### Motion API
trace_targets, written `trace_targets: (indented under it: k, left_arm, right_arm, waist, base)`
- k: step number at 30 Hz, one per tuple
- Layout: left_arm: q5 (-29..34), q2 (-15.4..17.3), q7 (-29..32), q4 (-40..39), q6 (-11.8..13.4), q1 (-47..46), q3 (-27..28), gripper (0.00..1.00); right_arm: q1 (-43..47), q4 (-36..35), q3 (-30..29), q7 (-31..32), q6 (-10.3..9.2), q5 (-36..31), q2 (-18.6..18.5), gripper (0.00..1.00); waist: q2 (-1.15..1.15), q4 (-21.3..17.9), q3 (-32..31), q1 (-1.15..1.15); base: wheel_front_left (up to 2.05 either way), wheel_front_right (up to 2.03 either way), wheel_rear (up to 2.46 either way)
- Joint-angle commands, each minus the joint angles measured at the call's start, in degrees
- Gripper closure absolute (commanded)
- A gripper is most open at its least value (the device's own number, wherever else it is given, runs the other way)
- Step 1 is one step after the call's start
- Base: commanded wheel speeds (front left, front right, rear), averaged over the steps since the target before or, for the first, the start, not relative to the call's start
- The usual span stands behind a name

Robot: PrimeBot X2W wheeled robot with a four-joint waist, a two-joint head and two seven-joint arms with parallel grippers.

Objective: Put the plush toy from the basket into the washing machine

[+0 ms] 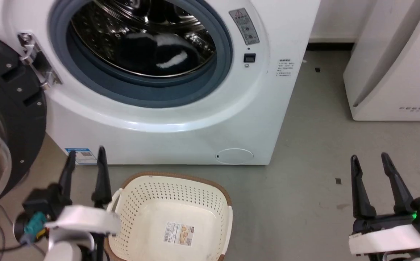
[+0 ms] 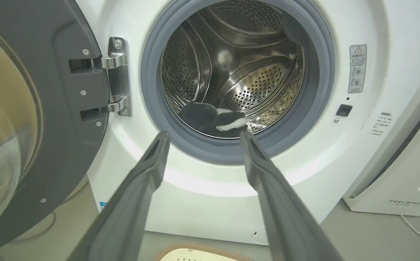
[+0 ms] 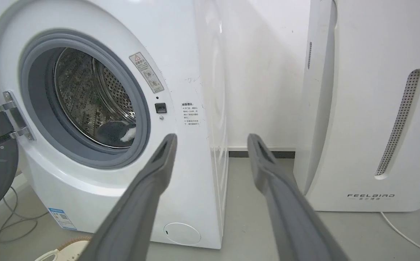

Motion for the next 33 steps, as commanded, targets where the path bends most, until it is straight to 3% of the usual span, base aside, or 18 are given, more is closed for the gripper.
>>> trace_targets:
  k: [1,9,23,24,33]
  left_arm:
    - [0.86,-0.59,-0.24,-0.83,0.01,1.47,0.27,0.00]
    - [3.59,-4.51,-0.25,-1.77,-2.21,8.57,0.67,0.00]
    - [7.49,-6.52,-0.25,-1.02,-3.31,9.80,1.16,0.00]
    - [7.24,-6.41,0.00,-1.17,-3.11,9.47,1.10,1.00]
    - [7.69,-6.46,0.73,-1.58,-2.98,9.48,1.14,1.00]
  right_arm:
    - [0.88,0.19,0.05,-0.26,-0.05,0.08,-0.01,0.00]
    - [2.60,0.89,0.65,-0.26,-0.05,0.86,-0.01,0.00]
    - [3.30,1.89,1.41,-0.26,-0.05,0.75,-0.01,0.00]
    - [2.63,1.79,1.32,0.00,0.00,0.66,0.01,1.00]
    - [2.52,1.76,1.37,0.66,0.00,0.27,0.01,1.00]
  waist:
    - [0.00,0.68,-0.90,0.02]
    - [0.00,1.50,-2.41,0.02]
    - [0.00,1.86,-2.83,0.02]
    - [0.00,1.85,-2.83,0.02]
    - [0.00,1.74,-3.03,0.02]
  base:
    - [0.00,0.00,0.00]
    - [0.00,0.00,0.00]
    - [0.00,0.00,0.00]
    - [0.00,0.00,0.00]
    - [0.00,0.00,0.00]
